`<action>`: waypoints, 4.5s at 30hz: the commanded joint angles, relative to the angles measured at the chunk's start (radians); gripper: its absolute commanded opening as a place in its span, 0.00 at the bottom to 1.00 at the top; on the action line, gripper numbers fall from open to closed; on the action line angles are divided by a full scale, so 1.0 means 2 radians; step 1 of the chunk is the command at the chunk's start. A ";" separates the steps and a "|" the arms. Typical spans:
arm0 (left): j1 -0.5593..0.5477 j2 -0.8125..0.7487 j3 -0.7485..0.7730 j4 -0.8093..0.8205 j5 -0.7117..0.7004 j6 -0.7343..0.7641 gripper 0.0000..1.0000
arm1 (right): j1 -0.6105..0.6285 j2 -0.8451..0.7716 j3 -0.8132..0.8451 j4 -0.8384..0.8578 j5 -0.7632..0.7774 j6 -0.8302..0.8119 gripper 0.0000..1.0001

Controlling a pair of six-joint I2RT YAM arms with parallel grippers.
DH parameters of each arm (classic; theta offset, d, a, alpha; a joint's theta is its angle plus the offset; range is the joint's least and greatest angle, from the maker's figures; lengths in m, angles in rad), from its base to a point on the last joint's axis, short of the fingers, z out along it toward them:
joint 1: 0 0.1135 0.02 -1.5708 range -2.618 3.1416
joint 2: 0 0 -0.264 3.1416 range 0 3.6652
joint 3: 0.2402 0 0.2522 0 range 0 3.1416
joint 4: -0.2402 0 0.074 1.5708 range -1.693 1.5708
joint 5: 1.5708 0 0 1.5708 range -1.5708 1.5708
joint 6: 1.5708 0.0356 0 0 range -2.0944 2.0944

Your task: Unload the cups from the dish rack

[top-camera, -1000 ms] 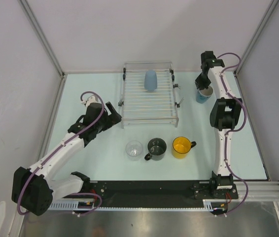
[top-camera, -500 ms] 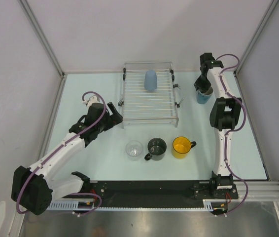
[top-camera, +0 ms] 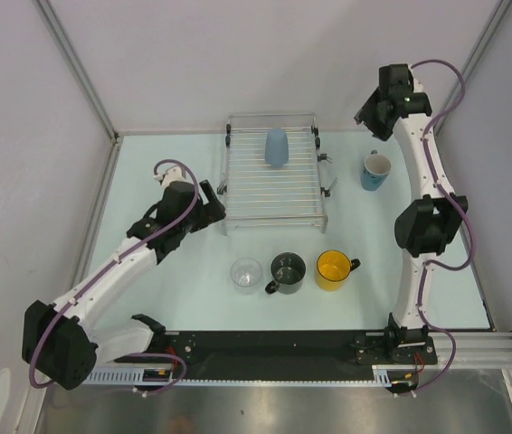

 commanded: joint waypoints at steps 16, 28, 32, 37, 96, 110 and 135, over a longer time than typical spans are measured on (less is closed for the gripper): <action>-0.023 0.323 0.325 0.123 0.001 0.207 1.00 | 0.156 -0.361 -0.402 0.210 0.056 -0.046 0.95; -0.025 0.482 0.463 0.208 0.057 0.316 1.00 | 0.206 -0.492 -0.593 0.302 0.070 -0.021 0.94; -0.025 0.510 0.471 0.245 0.062 0.354 1.00 | 0.222 -0.485 -0.601 0.284 0.063 -0.023 0.93; -0.025 0.528 0.471 0.304 0.074 0.370 1.00 | 0.247 -0.497 -0.625 0.295 0.062 -0.030 0.93; -0.013 0.548 0.524 0.309 0.068 0.312 0.00 | 0.268 -0.507 -0.635 0.309 0.033 -0.007 0.92; 0.037 0.358 0.317 0.424 0.221 0.066 0.00 | 0.229 -0.607 -0.701 0.368 -0.011 0.063 0.90; 0.034 0.217 -0.030 0.882 0.431 -0.286 0.00 | 0.222 -0.605 -0.790 0.626 -0.217 0.143 0.84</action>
